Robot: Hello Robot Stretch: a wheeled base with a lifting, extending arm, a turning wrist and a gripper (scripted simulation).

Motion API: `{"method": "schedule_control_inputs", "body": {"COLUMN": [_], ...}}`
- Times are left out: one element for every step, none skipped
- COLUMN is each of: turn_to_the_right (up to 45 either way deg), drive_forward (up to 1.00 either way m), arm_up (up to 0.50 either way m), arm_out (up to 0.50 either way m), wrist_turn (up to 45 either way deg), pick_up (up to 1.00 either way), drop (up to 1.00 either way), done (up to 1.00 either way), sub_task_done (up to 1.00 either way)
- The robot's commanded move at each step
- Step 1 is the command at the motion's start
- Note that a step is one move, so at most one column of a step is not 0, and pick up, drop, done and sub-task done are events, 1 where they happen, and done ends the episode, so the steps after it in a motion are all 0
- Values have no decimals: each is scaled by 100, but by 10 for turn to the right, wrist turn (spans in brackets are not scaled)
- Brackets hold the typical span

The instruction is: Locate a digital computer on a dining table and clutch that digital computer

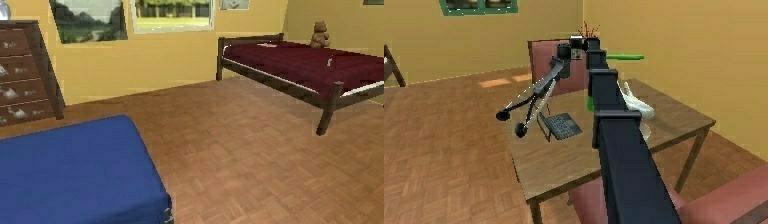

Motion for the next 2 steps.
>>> {"method": "schedule_control_inputs", "body": {"turn_to_the_right": [0,0], "drive_forward": [0,0], "arm_up": [0,0], "arm_out": [0,0], "wrist_turn": [450,450], "pick_up": [0,0], "drop": [0,0], "done": [0,0], "sub_task_done": [0,0]}}
